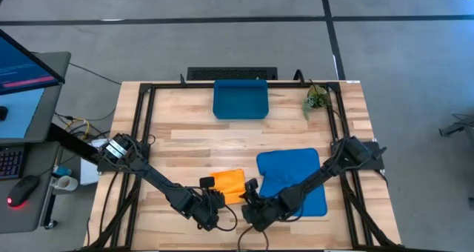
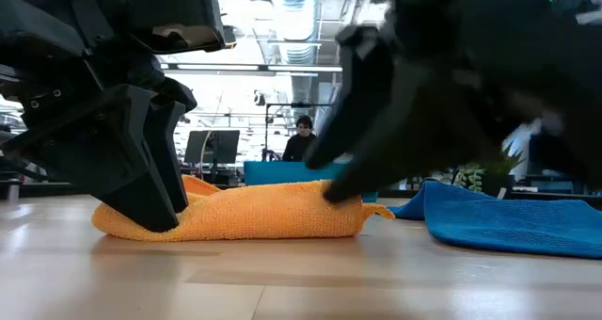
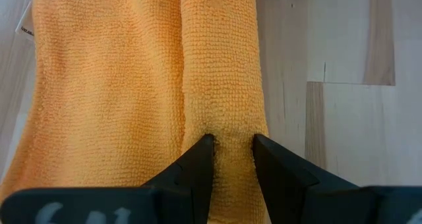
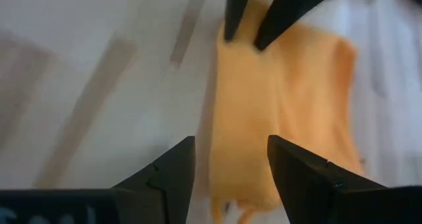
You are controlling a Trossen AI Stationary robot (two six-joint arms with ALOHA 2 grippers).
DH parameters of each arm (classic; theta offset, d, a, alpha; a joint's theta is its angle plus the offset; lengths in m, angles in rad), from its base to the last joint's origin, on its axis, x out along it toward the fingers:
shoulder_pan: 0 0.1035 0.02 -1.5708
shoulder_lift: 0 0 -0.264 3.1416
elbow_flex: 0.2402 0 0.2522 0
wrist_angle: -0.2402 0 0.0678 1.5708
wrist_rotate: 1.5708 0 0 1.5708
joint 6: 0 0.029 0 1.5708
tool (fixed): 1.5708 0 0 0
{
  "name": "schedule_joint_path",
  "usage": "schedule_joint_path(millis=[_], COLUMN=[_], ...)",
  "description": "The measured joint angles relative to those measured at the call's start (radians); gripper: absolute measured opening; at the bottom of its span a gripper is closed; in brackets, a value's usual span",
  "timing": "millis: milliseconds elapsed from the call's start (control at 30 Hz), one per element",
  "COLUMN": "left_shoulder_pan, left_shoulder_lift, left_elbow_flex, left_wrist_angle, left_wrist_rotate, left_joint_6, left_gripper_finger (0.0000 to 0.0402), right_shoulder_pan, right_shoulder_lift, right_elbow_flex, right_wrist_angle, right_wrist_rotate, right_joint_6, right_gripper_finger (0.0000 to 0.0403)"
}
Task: Roll microfiber towels into tight, uniform cylinder then place into a basket
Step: Roll the yellow microfiber cloth
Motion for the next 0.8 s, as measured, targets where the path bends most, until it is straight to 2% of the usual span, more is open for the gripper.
schedule_joint_path(millis=[200, 567, 800], left_shoulder_pan=[-0.001, -0.002, -0.002], left_shoulder_lift=[0.0, 0.0, 0.0], left_elbow_flex=[0.001, 0.001, 0.001], left_wrist_angle=[-0.005, -0.006, -0.007], left_wrist_rotate=[0.0, -0.002, -0.002], left_joint_6=[-0.001, -0.001, -0.001], left_gripper_finger=[0.0103, 0.0103, 0.0103], right_shoulder_pan=[-0.013, -0.026, -0.069], right_shoulder_lift=[0.061, 0.037, 0.029], right_elbow_flex=[0.003, -0.003, 0.001], right_wrist_angle=[0.022, -0.049, -0.085], right_wrist_rotate=[-0.006, 0.071, -0.059], right_joint_6=[0.01, 0.036, 0.16], right_gripper_finger=[0.0217, 0.0218, 0.0213])
